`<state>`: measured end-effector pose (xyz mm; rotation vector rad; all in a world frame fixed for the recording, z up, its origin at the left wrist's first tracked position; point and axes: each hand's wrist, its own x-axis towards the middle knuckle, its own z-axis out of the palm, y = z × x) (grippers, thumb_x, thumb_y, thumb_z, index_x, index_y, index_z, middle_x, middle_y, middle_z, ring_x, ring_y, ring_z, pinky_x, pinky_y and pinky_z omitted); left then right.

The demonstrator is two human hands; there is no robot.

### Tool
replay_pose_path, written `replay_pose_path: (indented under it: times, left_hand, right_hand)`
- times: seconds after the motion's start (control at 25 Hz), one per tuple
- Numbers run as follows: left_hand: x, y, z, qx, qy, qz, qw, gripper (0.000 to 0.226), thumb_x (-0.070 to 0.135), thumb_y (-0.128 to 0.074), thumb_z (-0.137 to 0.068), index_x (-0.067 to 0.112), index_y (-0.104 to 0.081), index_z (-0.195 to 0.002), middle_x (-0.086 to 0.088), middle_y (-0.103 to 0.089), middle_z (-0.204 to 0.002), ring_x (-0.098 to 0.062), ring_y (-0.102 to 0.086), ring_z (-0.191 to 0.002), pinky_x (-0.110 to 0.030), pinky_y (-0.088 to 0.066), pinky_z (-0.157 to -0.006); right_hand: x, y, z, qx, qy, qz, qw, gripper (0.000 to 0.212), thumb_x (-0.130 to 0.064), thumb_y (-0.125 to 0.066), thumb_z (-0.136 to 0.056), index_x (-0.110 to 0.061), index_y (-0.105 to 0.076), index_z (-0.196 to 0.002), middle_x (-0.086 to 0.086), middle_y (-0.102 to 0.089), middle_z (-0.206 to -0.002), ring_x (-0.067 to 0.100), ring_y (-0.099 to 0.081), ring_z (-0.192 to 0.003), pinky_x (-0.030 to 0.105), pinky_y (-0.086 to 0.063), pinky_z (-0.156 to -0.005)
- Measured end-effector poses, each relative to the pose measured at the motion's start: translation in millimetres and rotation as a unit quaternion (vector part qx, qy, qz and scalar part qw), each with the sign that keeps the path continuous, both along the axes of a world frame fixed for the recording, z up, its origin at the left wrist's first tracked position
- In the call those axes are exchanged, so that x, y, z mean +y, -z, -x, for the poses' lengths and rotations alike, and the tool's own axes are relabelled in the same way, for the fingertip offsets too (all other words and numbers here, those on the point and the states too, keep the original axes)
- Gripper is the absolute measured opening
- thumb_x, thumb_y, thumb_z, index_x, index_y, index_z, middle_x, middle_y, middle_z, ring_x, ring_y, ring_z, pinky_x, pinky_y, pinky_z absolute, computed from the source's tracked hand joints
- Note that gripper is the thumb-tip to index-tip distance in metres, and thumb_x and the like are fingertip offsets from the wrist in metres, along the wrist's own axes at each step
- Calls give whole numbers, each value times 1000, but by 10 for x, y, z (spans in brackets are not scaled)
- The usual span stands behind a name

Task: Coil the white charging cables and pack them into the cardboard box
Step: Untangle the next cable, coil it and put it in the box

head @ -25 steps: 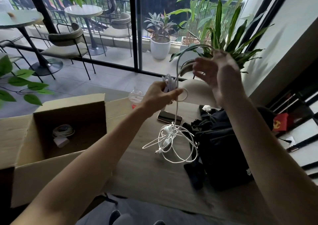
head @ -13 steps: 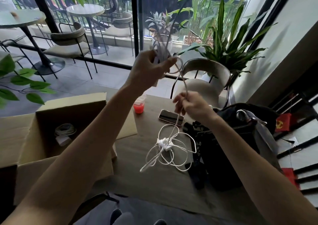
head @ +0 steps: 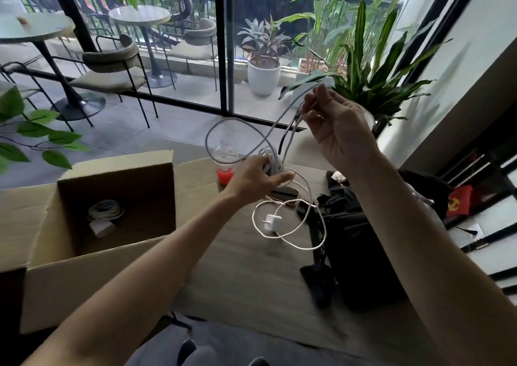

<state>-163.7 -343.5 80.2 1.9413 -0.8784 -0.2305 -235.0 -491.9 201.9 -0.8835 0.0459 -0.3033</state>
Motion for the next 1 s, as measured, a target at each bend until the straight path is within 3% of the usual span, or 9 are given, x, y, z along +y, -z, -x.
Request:
replay_pose_path:
  times: [0.12,0.24,0.36,0.6,0.68,0.76,0.84,0.92,1.0]
  left_hand:
    - [-69,-113,-14,-5,-26,21,999,28,49,-80,-76,23,-68,-71,18,-66,-59,5,-60,-53,-11,-43,-51]
    - [-122,-172,38,-51,-147,34,987,41,59,-72,-78,19,-67,-71,9,-65,-59,-5,-62,-55,-28,-47,-51]
    - [-82,-187,47,-48,-191,58,979,45,58,-71,-79,13,-70,-75,1,-69,-64,-18,-67,-61,-40,-55,-59]
    - [36,-278,1,-70,-244,42,966,39,56,-73,-79,17,-69,-83,5,-70,-71,-15,-67,-66,-35,-57,-64]
    - [75,-307,-53,-31,-242,42,969,34,49,-71,-84,15,-71,-83,2,-70,-73,-16,-68,-68,-35,-57,-65]
    - [120,-313,-91,64,-209,78,973,29,39,-69,-88,11,-71,-81,-2,-70,-70,-12,-68,-64,-33,-56,-60]
    - [169,-350,-86,205,-169,134,955,23,32,-69,-91,12,-71,-80,0,-67,-67,-8,-64,-57,-28,-52,-55]
    - [211,-431,-83,312,-118,173,927,21,29,-69,-92,11,-68,-82,-3,-65,-69,-14,-61,-60,-28,-50,-55]
    - [237,-523,-81,314,-71,169,932,20,28,-68,-92,10,-67,-83,-3,-65,-68,-14,-61,-58,-26,-50,-53]
  right_hand:
    - [46,-47,12,5,-10,-48,999,17,-7,-50,-101,1,-60,-90,11,-70,-77,15,-69,-69,17,-56,-58]
    - [51,-67,5,29,34,-37,998,15,-7,-55,-100,4,-61,-90,13,-72,-74,17,-72,-67,18,-57,-57]
    - [37,-50,35,52,46,-14,997,16,-9,-56,-99,6,-59,-95,16,-74,-75,21,-75,-70,20,-59,-58]
    - [99,-50,33,58,15,30,998,20,-14,-58,-99,6,-62,-95,16,-77,-84,20,-77,-78,15,-56,-51]
    - [119,-33,7,50,7,34,998,21,-15,-58,-99,6,-60,-100,16,-77,-88,21,-77,-81,15,-56,-51]
    - [92,0,-22,32,4,37,999,22,-18,-56,-101,3,-59,-105,16,-77,-93,23,-77,-86,19,-58,-56]
    - [47,94,-43,37,31,139,989,24,-24,-47,-105,-3,-59,-108,16,-76,-102,25,-75,-91,27,-60,-64]
    - [31,323,-33,88,32,311,946,26,-20,-38,-108,-4,-56,-115,16,-70,-112,27,-70,-98,36,-60,-74]
    - [68,571,-1,139,-35,424,894,25,-10,-36,-107,2,-55,-118,17,-65,-111,30,-63,-100,38,-58,-81]
